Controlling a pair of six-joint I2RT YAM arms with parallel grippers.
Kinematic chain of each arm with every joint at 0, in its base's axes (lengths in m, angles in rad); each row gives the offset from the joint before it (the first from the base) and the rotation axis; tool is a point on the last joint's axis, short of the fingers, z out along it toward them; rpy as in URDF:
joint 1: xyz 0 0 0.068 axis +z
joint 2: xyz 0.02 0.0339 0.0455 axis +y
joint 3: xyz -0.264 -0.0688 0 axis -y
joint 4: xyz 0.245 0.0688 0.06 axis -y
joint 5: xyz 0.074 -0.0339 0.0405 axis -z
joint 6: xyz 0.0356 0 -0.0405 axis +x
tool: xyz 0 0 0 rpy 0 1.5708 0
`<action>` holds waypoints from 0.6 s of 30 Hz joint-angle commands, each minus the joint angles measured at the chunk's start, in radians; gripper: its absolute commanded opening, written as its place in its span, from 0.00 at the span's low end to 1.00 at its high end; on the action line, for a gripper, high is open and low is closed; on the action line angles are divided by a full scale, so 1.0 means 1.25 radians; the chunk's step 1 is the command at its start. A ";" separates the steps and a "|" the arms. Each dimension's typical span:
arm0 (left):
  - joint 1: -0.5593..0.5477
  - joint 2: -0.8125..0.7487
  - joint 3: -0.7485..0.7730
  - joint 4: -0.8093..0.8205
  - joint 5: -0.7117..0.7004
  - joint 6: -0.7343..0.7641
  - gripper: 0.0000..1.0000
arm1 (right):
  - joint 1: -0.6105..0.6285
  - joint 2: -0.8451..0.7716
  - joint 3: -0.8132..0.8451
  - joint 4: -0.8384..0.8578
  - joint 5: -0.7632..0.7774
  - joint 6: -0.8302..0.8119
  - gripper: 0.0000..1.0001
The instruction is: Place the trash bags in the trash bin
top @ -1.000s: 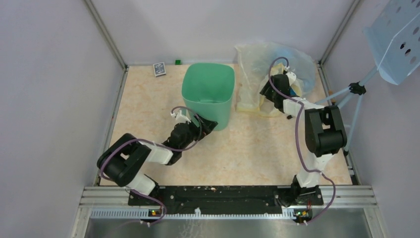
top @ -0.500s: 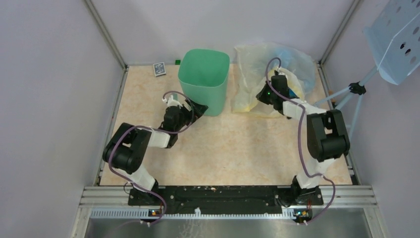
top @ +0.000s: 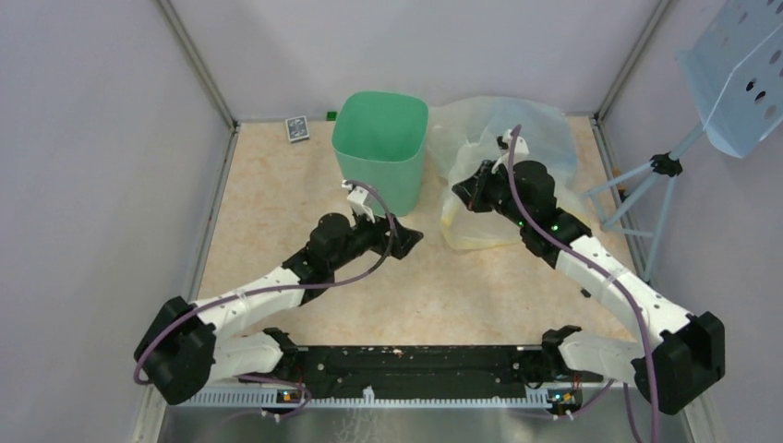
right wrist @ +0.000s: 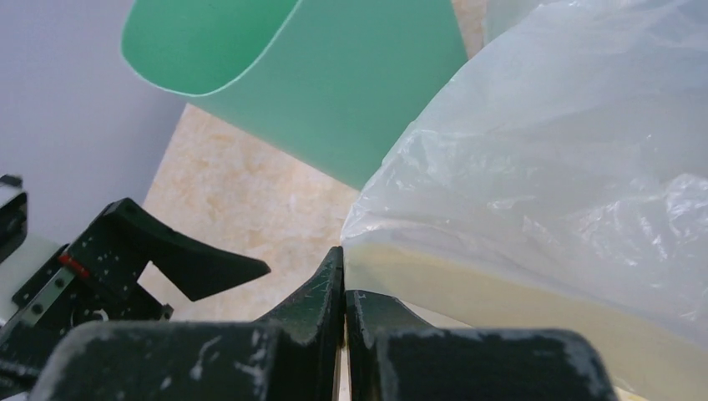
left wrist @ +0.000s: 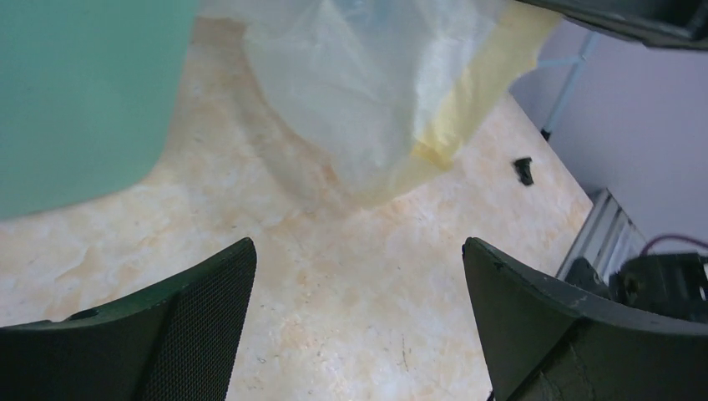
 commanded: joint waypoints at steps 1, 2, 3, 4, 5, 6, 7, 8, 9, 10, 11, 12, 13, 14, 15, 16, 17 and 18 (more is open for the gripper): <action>-0.066 -0.091 0.013 -0.075 -0.003 0.175 0.98 | 0.026 -0.039 0.023 -0.050 -0.021 -0.007 0.00; -0.081 -0.103 0.019 -0.084 -0.008 0.188 0.99 | 0.032 -0.039 0.031 -0.059 -0.025 -0.005 0.00; -0.099 -0.112 0.023 -0.085 -0.017 0.200 0.99 | 0.039 -0.037 0.038 -0.067 -0.029 -0.001 0.00; -0.114 -0.118 0.027 -0.082 -0.033 0.210 0.99 | 0.045 -0.036 0.044 -0.071 -0.034 0.003 0.00; -0.132 -0.119 0.032 -0.075 -0.051 0.219 0.99 | 0.052 -0.035 0.048 -0.072 -0.039 0.008 0.00; -0.145 -0.114 0.036 -0.071 -0.071 0.223 0.99 | 0.059 -0.035 0.052 -0.072 -0.042 0.013 0.00; -0.155 -0.104 0.045 -0.067 -0.083 0.226 0.99 | 0.068 -0.035 0.056 -0.073 -0.044 0.018 0.00; -0.164 -0.090 0.057 -0.064 -0.090 0.229 0.99 | 0.076 -0.036 0.059 -0.073 -0.043 0.021 0.00; -0.173 -0.072 0.069 -0.061 -0.099 0.231 0.99 | 0.083 -0.036 0.064 -0.075 -0.043 0.024 0.00; -0.180 -0.054 0.082 -0.055 -0.102 0.234 0.99 | 0.091 -0.036 0.067 -0.076 -0.042 0.025 0.00; -0.185 -0.035 0.094 -0.048 -0.102 0.237 0.99 | 0.100 -0.036 0.071 -0.078 -0.041 0.026 0.00; -0.189 -0.009 0.104 -0.039 -0.117 0.238 0.99 | 0.105 -0.036 0.074 -0.081 -0.040 0.026 0.00; -0.190 0.010 0.118 -0.026 -0.132 0.238 0.99 | 0.108 -0.036 0.075 -0.080 -0.042 0.026 0.00; -0.190 0.033 0.130 -0.012 -0.136 0.238 0.99 | 0.110 -0.037 0.074 -0.078 -0.042 0.027 0.00; -0.190 0.058 0.141 0.004 -0.140 0.239 0.98 | 0.111 -0.038 0.073 -0.077 -0.044 0.029 0.00; -0.191 0.081 0.158 0.011 -0.150 0.238 0.97 | 0.111 -0.041 0.074 -0.078 -0.043 0.030 0.00; -0.191 0.106 0.177 0.012 -0.155 0.237 0.94 | 0.111 -0.045 0.073 -0.078 -0.040 0.029 0.00; -0.191 0.127 0.195 0.011 -0.160 0.242 0.91 | 0.111 -0.050 0.072 -0.080 -0.032 0.028 0.00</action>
